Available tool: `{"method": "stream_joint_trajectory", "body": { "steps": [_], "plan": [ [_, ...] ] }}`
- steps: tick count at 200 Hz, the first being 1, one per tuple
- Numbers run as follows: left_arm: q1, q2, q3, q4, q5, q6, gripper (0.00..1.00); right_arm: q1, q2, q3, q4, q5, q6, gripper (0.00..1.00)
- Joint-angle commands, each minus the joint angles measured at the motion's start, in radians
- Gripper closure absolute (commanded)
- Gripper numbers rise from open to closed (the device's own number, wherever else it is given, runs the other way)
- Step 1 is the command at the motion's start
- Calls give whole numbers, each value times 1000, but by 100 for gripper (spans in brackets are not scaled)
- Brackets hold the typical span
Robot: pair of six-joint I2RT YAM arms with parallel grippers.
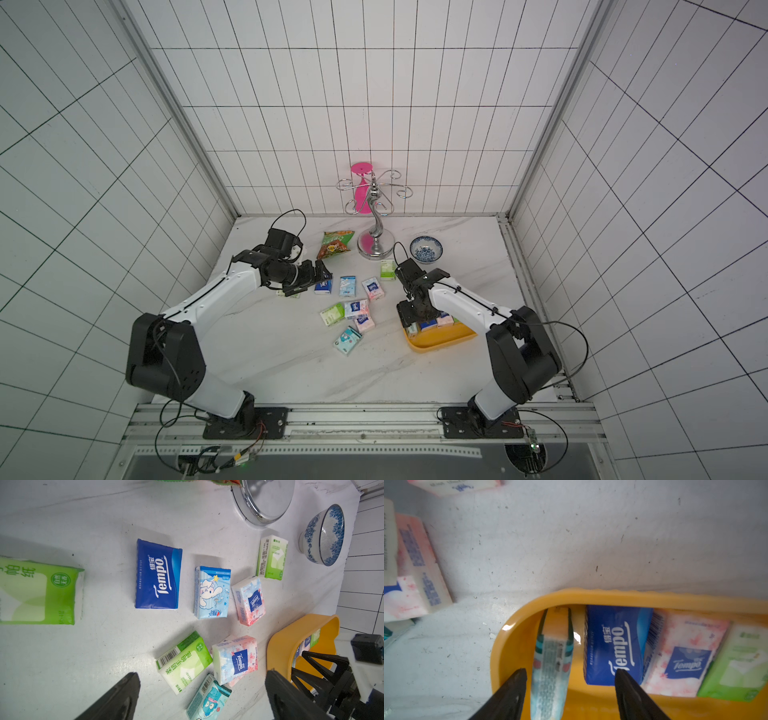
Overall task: Put the pocket tissues into the storage box
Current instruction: Place the pocket tissues in the storage box.
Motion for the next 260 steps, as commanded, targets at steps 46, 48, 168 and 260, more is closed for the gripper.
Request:
{"method": "stream_joint_trajectory", "body": {
  "steps": [46, 48, 168, 260],
  "plan": [
    [17, -4, -10, 9, 8, 15, 3, -49, -65, 155, -56, -16, 9, 28],
    [19, -4, -11, 10, 8, 14, 2, -49, -62, 162, -56, -18, 10, 28],
    [173, -88, -164, 82, 78, -34, 2, -69, 306, 463, 185, -59, 145, 12],
    [223, -117, -198, 90, 77, -29, 3, -72, 575, 651, 152, -19, 128, 12]
  ]
}}
